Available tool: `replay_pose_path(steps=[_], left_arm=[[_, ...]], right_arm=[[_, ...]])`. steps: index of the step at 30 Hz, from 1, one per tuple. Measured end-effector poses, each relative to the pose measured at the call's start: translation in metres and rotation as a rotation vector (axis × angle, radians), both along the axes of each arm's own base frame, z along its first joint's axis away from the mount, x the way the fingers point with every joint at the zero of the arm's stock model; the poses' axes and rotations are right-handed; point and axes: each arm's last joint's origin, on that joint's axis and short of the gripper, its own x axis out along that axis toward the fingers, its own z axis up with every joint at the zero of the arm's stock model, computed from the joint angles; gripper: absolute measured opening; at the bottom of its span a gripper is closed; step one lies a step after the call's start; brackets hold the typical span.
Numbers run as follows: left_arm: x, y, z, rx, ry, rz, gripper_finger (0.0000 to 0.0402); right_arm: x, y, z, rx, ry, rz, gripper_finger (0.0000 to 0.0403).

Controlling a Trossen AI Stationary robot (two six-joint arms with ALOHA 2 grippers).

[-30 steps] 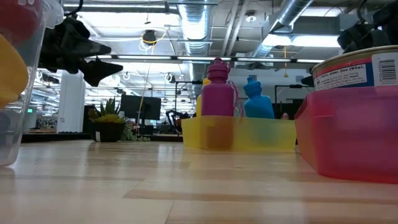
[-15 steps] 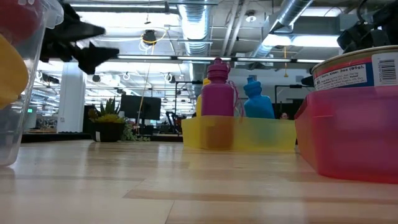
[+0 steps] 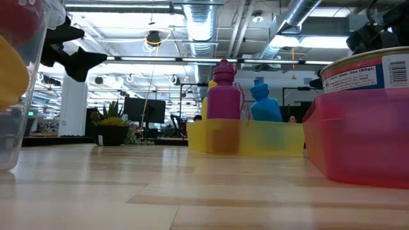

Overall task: Pick & Place Food Item
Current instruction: Return to Home Position

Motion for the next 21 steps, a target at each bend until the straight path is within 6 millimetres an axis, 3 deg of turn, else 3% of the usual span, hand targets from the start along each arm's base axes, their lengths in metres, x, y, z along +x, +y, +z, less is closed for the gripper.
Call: replay_pose_path(steps=[7, 21], left_arm=[[-0.0052, 0.0001, 0.0057, 0.019, -0.073, 0.000, 0.0315], [0.0002, 0.0000, 0.0017, -0.059, -0.010, -0.001, 0.0315]], right_arm=[[-0.0001, -0.0008, -0.0001, -0.008, 0.002, -0.005, 0.0249], [-0.0001, -0.0005, -0.0001, -0.001, 0.000, -0.003, 0.0249]])
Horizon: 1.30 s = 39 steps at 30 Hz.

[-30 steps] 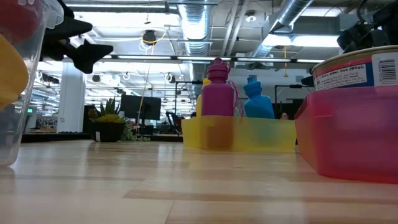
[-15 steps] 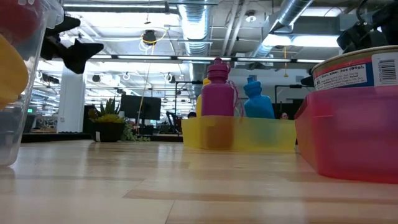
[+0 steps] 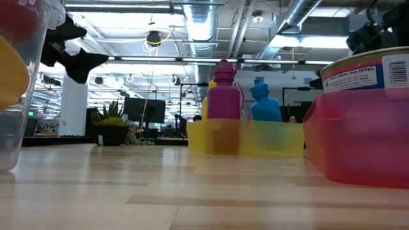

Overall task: Pick & Place Food Item
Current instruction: Return to Home Position

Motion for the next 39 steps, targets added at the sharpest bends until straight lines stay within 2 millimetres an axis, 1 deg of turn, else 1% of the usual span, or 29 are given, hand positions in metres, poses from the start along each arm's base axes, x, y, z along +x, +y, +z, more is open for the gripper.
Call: replay_pose_path(steps=[24, 39], left_arm=[[0.0077, -0.0001, -0.0098, 0.001, 0.115, 0.000, 0.0315], [0.0080, -0.0001, -0.0102, 0.002, 0.119, 0.000, 0.0315]], right_arm=[[0.0000, 0.0000, 0.0000, 0.000, 0.000, 0.000, 0.0249], [0.0000, 0.0000, 0.0000, 0.000, 0.000, 0.000, 0.0249]])
